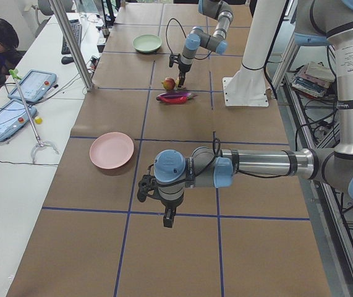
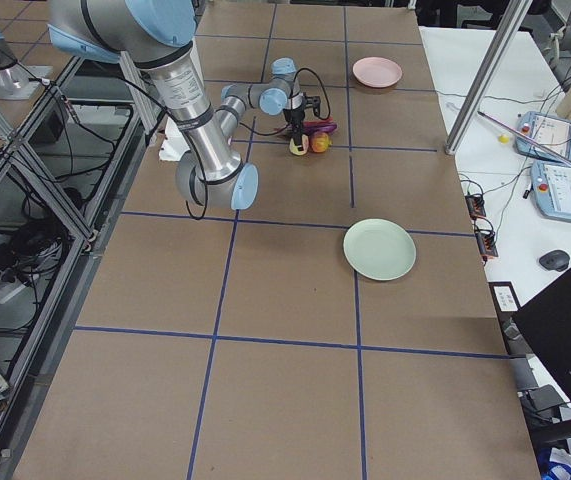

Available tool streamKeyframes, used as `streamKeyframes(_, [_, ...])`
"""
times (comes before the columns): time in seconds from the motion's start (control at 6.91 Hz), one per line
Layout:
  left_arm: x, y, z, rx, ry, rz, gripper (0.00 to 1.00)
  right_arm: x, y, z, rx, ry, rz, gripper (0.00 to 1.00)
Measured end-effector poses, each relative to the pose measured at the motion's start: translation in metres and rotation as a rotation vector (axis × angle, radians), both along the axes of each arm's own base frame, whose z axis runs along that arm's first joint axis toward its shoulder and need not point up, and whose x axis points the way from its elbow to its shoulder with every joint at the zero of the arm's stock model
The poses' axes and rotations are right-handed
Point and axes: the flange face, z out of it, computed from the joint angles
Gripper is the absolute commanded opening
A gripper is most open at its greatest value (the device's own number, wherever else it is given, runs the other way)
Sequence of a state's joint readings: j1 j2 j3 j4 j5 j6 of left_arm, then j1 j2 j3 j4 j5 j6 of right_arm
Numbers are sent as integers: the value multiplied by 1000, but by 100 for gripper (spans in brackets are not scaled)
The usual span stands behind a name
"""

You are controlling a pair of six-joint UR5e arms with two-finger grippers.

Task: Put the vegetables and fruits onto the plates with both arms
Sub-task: 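Move the right gripper down over the pale apple beside the pomegranate, then close the right gripper on the pale apple and lift it, then carry the apple to the green plate and release it with the right gripper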

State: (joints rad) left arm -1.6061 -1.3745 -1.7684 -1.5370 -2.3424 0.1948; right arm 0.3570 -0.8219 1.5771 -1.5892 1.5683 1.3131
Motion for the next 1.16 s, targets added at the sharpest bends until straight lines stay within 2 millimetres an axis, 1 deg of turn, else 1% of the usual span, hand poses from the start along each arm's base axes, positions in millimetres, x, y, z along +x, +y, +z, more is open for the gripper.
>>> streamKeyframes(0.14, [0,0,0,0,0,0,100,-2,2,-1,-1,-1,-5,16])
streamKeyframes(0.29, [0,0,0,-1,0,0,100,0,4,-4,-4,-1,-10,14])
streamKeyframes(0.43, [0,0,1,-1,0,0,100,13,6,-17,-7,4,-13,14])
streamKeyframes(0.58, [0,0,1,-1,0,1,100,41,7,-37,-10,11,-22,14])
streamKeyframes(0.72, [0,0,1,-1,0,1,100,82,-5,-54,-9,13,-47,14])
streamKeyframes(0.87, [0,0,1,-2,0,1,100,123,-33,-55,4,20,-79,14])
streamKeyframes(1.01, [0,0,1,-2,0,1,100,169,-74,-37,32,43,-133,15])
streamKeyframes(1.16, [0,0,1,-2,0,1,100,223,-120,-6,56,66,-202,15])
